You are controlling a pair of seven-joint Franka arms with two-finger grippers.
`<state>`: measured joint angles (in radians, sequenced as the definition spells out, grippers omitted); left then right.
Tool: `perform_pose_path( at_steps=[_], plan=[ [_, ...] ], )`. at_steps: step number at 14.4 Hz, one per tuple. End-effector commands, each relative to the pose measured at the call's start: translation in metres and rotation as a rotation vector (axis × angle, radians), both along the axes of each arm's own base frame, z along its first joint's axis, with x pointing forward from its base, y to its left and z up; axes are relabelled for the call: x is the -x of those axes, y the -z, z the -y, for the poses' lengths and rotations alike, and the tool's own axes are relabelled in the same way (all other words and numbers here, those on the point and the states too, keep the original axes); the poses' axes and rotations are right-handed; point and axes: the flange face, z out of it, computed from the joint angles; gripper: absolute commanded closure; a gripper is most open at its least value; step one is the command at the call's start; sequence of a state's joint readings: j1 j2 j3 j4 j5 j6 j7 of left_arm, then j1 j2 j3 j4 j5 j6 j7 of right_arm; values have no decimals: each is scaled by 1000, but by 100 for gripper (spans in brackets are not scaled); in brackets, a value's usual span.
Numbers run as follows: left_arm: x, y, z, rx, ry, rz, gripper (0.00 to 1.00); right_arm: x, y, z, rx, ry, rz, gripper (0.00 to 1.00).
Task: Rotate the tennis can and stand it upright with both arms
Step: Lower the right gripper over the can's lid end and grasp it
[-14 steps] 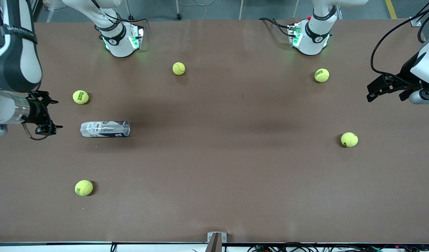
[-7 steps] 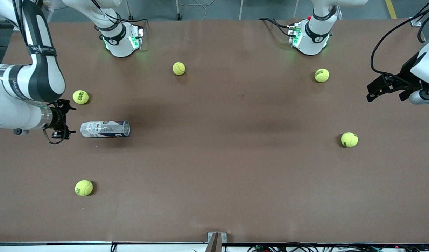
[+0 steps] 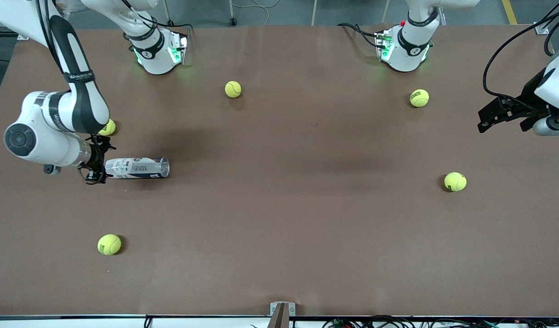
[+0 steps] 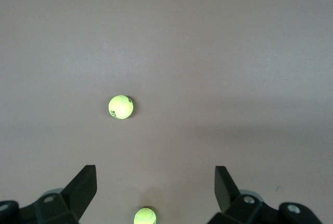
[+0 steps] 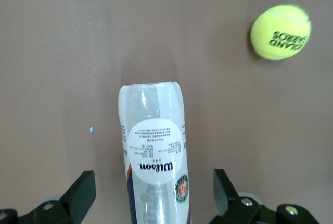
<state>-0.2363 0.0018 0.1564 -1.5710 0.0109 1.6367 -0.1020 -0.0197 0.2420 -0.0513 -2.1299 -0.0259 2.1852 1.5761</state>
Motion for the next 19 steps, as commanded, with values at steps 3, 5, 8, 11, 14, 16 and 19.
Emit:
perform_pose_path(
  at_steps=[3, 5, 8, 11, 14, 16, 19],
  plan=[
    [0, -3, 0, -5, -3, -2, 0, 18, 32, -11, 3, 24, 19, 0],
    [0, -3, 0, -5, -3, -2, 0, 22, 41, -11, 1, 28, 31, 0],
    [0, -3, 0, -5, -3, -2, 0, 23, 60, -12, 2, 26, 39, 0],
    [0, -3, 0, -5, -3, -2, 0, 25, 81, -12, 3, 25, 62, 0],
    [0, -3, 0, -5, -3, -2, 0, 27, 97, -15, 4, 15, 77, 1],
    [0, -3, 0, -5, -3, -2, 0, 28, 102, -17, 4, 9, 68, 18],
    [0, -3, 0, -5, -3, -2, 0, 27, 101, -30, 4, -14, 61, 24]
  ],
)
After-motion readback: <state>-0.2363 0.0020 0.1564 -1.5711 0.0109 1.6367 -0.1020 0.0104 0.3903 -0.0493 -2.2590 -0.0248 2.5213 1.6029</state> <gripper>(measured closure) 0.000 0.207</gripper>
